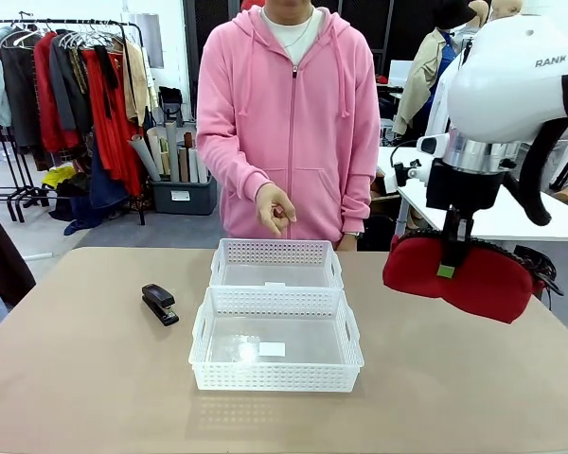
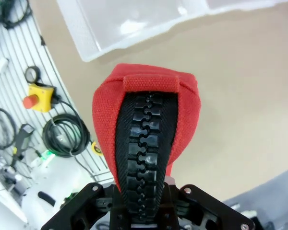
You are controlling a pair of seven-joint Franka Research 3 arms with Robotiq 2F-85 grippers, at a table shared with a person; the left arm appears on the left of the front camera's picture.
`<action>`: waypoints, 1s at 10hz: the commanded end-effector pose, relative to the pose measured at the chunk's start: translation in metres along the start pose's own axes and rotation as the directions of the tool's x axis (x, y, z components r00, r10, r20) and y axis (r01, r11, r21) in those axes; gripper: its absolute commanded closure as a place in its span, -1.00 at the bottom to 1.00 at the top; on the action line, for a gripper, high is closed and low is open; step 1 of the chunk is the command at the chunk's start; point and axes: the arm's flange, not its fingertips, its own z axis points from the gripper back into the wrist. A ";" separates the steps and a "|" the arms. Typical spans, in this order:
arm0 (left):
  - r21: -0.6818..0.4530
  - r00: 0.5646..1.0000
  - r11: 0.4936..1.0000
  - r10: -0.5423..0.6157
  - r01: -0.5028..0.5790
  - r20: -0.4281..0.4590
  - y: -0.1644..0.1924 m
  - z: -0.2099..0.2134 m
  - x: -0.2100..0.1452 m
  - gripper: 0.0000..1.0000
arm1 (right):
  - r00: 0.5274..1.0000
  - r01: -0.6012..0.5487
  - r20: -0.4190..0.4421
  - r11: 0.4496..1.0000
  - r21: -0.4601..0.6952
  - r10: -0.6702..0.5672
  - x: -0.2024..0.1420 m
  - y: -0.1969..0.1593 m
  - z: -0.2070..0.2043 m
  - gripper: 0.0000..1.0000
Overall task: Distribute items into two baskets.
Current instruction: Move the picked Pencil pouch towards the Organizing basket indicated by the person, stopping as directed.
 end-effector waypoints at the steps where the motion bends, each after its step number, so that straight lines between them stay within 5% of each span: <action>1: -0.001 1.000 1.000 -0.002 0.002 0.003 0.000 0.000 0.000 -1.00 | 0.995 -0.094 0.024 0.995 0.014 0.094 0.013 0.005 -0.007 1.00; 10: -0.001 1.000 1.000 -0.002 0.002 0.003 0.000 0.000 0.000 -1.00 | 0.925 -0.377 -0.006 0.922 0.093 0.379 0.099 0.020 -0.037 1.00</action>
